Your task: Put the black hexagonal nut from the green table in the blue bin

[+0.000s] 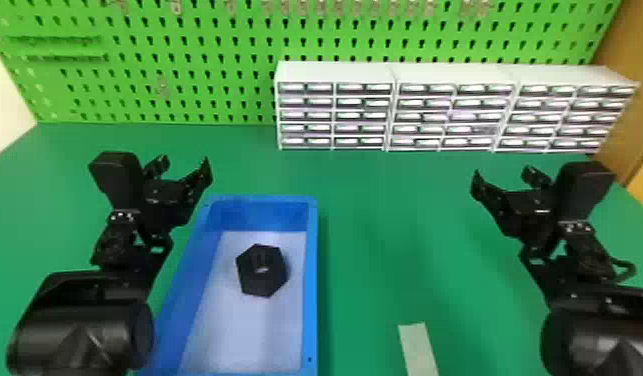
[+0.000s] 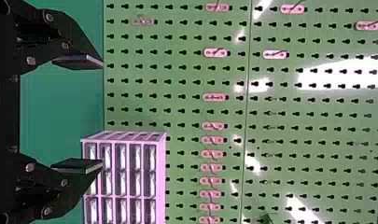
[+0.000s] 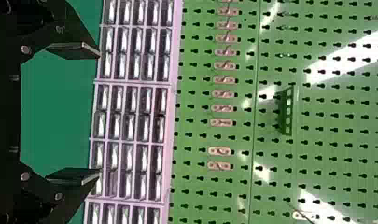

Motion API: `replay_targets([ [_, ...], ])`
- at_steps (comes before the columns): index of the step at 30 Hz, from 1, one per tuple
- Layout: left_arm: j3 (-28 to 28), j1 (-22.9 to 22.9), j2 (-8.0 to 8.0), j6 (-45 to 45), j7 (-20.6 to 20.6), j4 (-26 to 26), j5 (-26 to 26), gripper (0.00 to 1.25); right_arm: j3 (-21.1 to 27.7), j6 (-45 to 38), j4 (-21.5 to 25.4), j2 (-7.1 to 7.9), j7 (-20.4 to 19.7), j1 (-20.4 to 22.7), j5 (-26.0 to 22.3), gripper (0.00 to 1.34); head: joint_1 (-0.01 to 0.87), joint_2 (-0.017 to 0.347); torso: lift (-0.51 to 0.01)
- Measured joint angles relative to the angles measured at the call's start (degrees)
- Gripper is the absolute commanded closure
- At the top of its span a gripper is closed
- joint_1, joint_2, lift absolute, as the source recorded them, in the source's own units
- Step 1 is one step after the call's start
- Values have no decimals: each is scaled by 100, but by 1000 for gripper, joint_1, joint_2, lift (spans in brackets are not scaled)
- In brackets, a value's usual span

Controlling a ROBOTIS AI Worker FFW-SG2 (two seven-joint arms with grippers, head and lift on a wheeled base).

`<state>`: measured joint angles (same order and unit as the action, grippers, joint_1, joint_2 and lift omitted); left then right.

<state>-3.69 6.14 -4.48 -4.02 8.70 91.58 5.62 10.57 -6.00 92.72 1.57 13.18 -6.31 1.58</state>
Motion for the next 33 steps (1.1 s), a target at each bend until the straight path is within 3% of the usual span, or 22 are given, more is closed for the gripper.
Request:
replay_targets([
  [33, 2, 60, 0, -3, 9, -25, -6, 496, -119, -101, 12, 23, -35, -102, 46, 375, 686, 52, -97],
])
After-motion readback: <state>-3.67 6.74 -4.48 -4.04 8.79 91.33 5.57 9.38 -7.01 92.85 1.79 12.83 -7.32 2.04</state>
